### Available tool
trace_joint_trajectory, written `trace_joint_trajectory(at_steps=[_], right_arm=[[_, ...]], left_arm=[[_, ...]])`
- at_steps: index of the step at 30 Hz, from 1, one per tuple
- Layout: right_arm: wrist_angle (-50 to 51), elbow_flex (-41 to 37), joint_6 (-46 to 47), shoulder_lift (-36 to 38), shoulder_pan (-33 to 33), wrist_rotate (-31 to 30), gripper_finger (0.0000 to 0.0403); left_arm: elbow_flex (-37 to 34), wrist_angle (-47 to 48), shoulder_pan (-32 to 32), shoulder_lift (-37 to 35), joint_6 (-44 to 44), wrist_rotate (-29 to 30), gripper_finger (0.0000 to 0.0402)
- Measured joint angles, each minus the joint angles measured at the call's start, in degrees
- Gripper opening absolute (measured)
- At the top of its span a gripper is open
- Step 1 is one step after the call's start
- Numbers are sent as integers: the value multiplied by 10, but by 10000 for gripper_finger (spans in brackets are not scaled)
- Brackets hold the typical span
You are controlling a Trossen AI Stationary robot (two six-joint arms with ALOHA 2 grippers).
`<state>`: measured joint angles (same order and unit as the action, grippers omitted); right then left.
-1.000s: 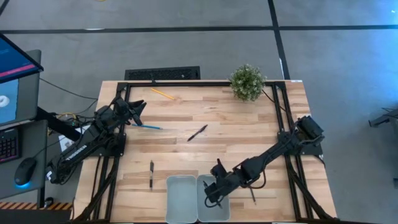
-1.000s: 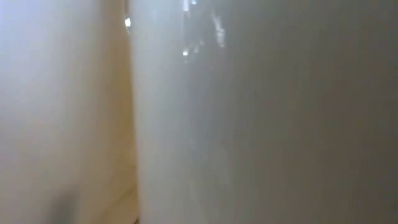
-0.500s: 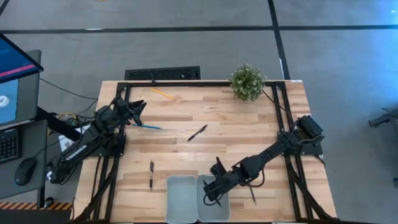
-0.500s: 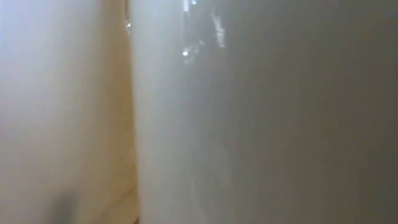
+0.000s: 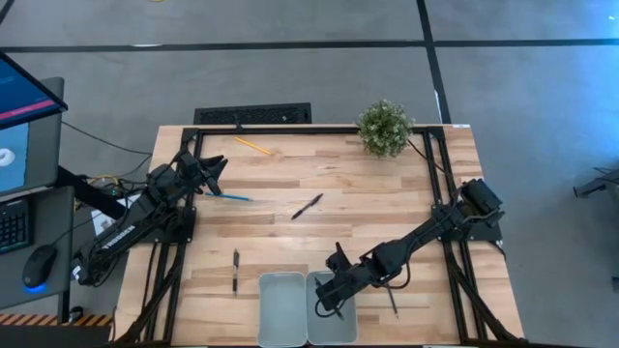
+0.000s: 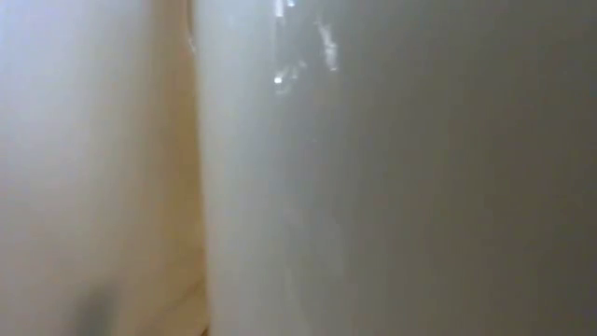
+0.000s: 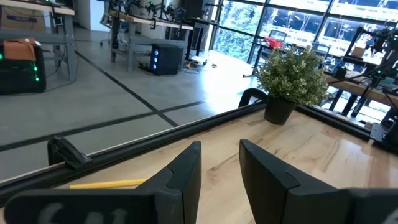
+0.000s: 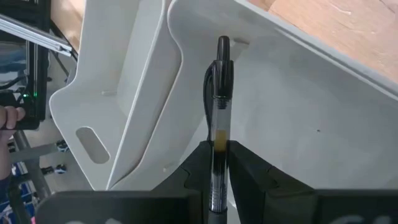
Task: Sort pens & pencils
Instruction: Put the right black pen into the right gray bin, then put the green pencil into the left gray bin
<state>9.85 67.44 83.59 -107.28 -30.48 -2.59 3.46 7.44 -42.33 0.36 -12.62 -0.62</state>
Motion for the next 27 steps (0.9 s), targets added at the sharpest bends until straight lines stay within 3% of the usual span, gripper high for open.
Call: trace_joint_trajectory(at_steps=[14,23,27], right_arm=[[-5,0,0,0,0,28,174],[-15,-1,-22,27,0,20,197],[3,0,-49,63,1,-28,198]], left_arm=[[0,0,0,0,0,0,98],[0,0,0,0,0,0,98],[0,0,0,0,0,5,98]])
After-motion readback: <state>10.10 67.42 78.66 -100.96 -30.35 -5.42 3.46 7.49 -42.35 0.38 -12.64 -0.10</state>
